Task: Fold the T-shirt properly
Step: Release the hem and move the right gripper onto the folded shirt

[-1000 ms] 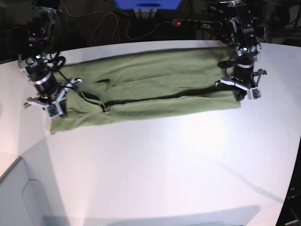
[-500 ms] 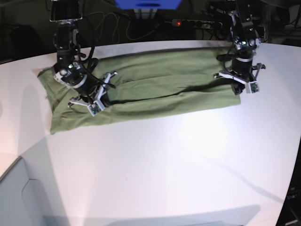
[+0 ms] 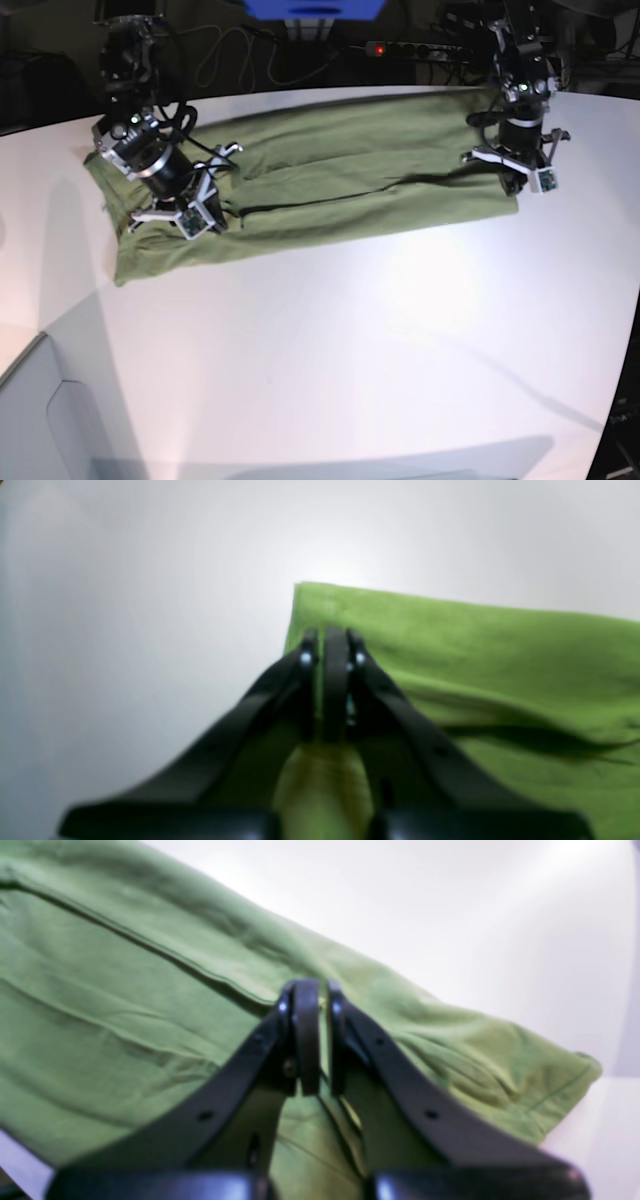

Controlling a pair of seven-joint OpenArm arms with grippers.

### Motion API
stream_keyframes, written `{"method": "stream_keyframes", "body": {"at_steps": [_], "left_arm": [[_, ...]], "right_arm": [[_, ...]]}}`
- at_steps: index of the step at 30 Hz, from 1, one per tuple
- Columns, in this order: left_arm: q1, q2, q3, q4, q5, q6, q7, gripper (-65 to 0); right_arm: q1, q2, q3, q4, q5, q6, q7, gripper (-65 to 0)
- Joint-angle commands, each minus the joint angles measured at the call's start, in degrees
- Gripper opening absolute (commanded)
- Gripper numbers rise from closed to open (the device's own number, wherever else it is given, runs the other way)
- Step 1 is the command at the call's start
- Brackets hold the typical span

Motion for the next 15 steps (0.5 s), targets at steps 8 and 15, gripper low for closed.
{"method": "stream_keyframes", "body": {"at_steps": [8,15], "left_arm": [[1.6,-0.5,-0.05,0.51,-0.11,0.19,-1.5,-65.0],[2.47,-0.5,-0.05,0.34,-0.11,0.19,-1.5,-65.0]], "right_arm": [[3.42,-0.08,-0.23,-5.83,0.8,0.37,1.6,-64.9],[6.76,-0.17,-0.4,-13.04,0.88,0.37,1.78,-64.9]]}}
